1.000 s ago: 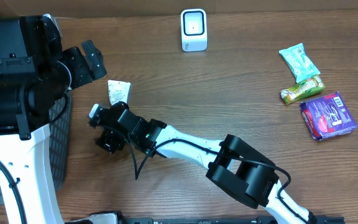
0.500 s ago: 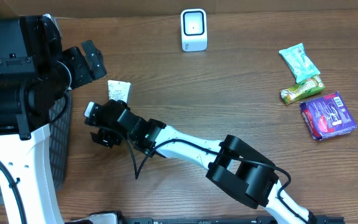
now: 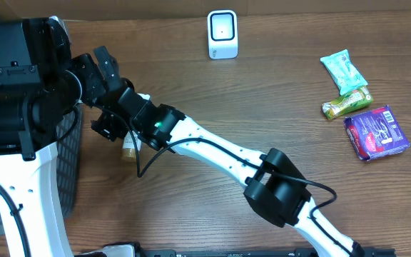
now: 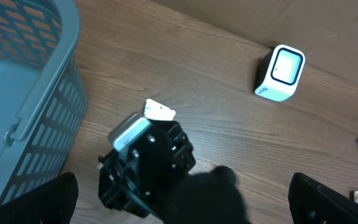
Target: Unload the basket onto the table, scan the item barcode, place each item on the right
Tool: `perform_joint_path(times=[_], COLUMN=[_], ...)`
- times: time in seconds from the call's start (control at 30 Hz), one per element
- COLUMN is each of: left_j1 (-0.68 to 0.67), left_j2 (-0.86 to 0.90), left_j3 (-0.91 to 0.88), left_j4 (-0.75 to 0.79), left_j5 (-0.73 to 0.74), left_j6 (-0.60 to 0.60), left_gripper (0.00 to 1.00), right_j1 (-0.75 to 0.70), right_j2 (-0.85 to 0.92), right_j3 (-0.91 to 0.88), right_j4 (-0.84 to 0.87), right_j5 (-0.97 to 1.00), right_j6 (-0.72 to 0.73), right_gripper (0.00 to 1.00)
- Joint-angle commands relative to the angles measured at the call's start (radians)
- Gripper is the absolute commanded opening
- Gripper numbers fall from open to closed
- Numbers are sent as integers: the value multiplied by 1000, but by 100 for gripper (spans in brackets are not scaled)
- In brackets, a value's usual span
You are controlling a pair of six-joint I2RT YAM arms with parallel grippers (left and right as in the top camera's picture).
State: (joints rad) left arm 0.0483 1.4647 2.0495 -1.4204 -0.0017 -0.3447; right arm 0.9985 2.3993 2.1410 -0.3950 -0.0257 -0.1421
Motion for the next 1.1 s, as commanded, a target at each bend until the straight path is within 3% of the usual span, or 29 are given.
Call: perform_joint_path(times=[0.0,0.23,0.4,0.57,1.07], left_j1=[4,4,4,4,4], left_j2=[3,3,3,3,3], left_j3=[13,13,13,13,13], left_j4=[2,3,2,3,2], left_j5=[-8,-8,-8,-8,-8], left_j6=[8,8,8,8,8], left_gripper=[100,100,99,100,100], right_j1=[3,3,2,-7,-194], right_j2=[88,146,147,147,79], right_j3=[8,8,8,7,8], right_j4=[-17,-12,-36,-182,-713], right_j5=[8,169,208,226,292], right_j6=[16,16,127,166,229], right_gripper=[86,84,80,70,70])
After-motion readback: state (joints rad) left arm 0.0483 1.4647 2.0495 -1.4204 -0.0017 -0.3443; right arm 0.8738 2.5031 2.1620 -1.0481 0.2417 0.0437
